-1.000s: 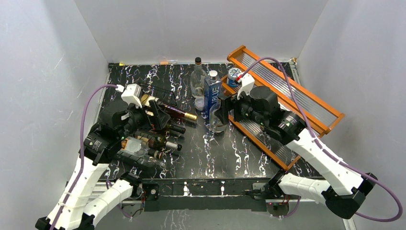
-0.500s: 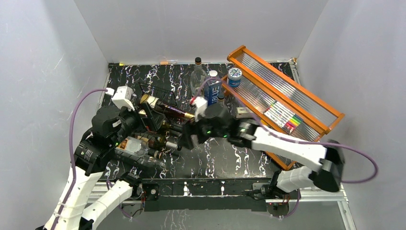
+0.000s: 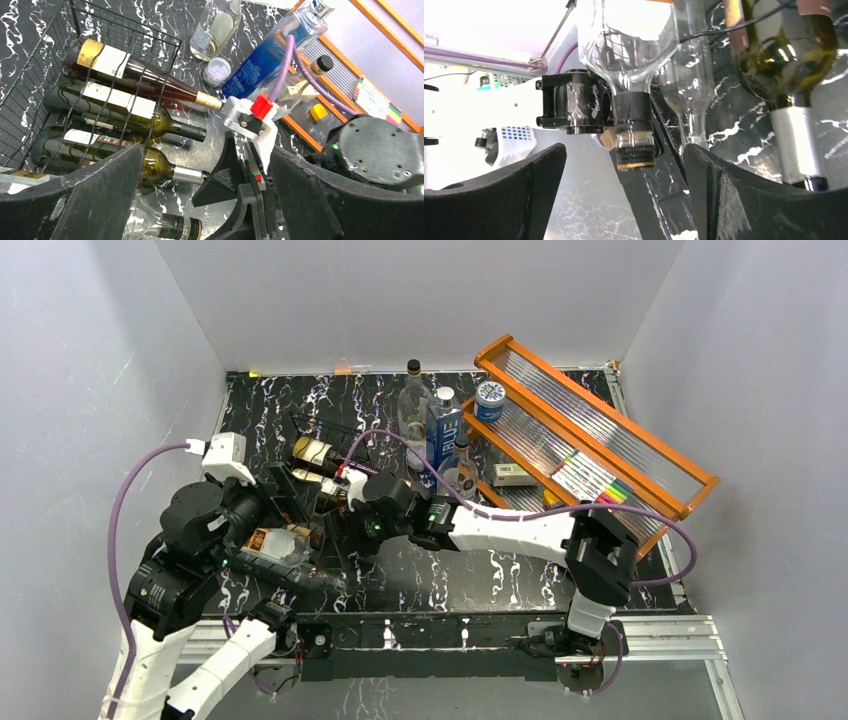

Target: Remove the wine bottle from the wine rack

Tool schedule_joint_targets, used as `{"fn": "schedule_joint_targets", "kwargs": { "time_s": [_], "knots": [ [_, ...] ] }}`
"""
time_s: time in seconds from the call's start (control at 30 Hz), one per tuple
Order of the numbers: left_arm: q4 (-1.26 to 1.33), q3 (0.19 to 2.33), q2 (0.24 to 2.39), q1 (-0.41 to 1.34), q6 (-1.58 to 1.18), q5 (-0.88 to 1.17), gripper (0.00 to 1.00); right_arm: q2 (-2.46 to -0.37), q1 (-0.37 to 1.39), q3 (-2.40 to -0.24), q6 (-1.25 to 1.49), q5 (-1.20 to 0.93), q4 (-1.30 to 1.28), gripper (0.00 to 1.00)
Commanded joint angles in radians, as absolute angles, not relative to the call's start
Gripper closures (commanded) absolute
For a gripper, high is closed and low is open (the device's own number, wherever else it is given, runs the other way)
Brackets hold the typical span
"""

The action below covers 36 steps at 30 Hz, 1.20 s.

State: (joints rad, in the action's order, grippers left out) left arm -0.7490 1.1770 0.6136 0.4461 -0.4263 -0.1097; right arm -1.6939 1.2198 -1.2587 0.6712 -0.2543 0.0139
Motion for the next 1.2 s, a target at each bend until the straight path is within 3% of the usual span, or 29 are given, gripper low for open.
{"fn": "schedule_joint_targets", "kwargs": {
  "time_s": [0.0,0.23,0.53,0.73,1.17],
  "knots": [
    [-0.776,1.189,0.593,0.441,-0.411,-0.155,0.02,-1.779,1.225,-1.334,0.714,-0.360,0.165,0.03],
    [-0.785,1.178,0.590,0.442,-0.420,-0.147,0.02,-1.888,1.226,-1.386,0.759,-0.473,0.238,0.11],
    [-0.801,1.175,0.573,0.442,-0.413,-0.159,0.02,-1.979,1.226,-1.427,0.838,-0.569,0.335,0.33],
    [-0.813,1.187,0.574,0.442,-0.406,-0.162,0.02,-1.990,1.220,-1.441,0.838,-0.582,0.329,0.36],
    [-0.820,1.226,0.594,0.442,-0.403,-0.142,0.02,-1.940,1.194,-1.415,0.847,-0.618,0.342,0.69]
  ]
}}
